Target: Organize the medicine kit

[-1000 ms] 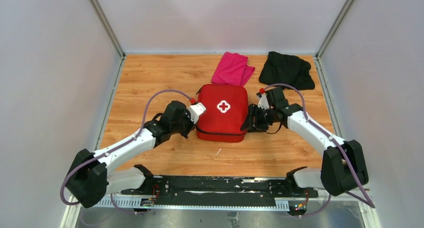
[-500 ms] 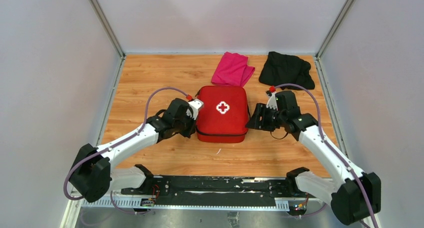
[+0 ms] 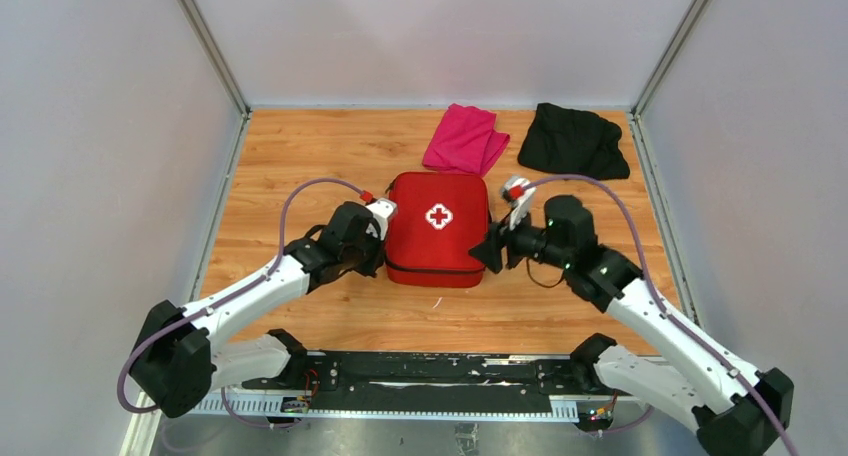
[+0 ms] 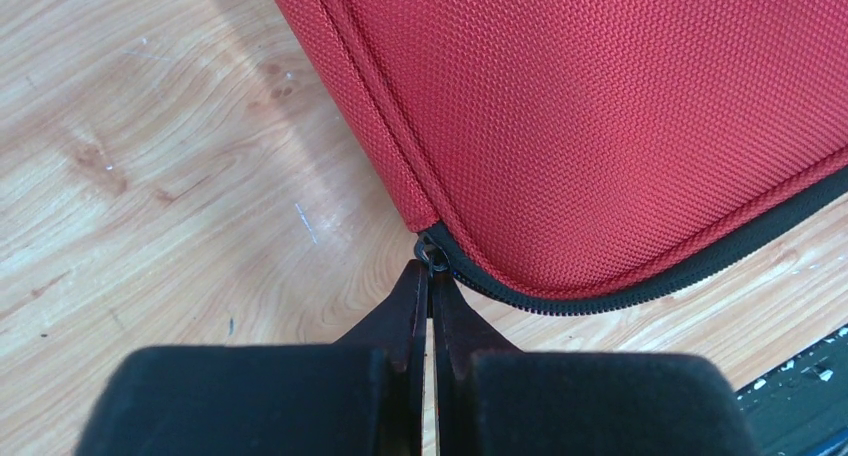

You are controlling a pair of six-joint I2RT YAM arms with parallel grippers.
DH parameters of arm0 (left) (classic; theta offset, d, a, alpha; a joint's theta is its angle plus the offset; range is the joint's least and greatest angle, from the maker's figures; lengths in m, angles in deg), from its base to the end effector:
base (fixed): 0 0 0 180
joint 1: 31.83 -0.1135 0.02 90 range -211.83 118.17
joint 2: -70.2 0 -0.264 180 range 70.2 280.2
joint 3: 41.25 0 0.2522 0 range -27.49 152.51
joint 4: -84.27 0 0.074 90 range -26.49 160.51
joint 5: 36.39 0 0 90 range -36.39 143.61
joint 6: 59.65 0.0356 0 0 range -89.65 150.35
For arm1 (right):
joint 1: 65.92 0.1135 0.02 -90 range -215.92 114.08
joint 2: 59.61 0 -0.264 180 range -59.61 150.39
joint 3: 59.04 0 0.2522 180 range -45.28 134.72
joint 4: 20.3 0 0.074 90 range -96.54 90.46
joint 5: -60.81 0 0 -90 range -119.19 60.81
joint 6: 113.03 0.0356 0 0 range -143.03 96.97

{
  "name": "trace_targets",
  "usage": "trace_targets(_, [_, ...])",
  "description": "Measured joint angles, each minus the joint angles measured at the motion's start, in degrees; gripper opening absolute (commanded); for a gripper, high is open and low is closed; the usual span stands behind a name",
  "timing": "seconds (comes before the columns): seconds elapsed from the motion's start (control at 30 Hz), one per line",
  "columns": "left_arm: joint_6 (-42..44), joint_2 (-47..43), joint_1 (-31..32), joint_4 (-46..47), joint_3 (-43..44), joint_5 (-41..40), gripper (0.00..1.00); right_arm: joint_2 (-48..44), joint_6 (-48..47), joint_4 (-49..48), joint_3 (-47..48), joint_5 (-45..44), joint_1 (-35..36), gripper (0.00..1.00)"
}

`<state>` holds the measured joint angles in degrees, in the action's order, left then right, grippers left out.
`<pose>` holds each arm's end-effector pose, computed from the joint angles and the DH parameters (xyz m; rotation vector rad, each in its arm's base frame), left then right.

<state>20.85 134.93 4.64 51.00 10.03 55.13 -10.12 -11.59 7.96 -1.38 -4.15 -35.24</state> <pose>0.1826 -0.1361 0.2138 0.5780 2.3556 -0.4054 0.1625 0.1140 0.3136 -0.6311 1.8923 0.9036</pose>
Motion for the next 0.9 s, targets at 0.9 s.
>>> trace_targets(0.9, [5.0, -0.4, -2.6, -1.1, 0.0, 1.2, 0.0, 27.5, -47.6, -10.6, 5.1, 0.2, 25.7, 0.52])
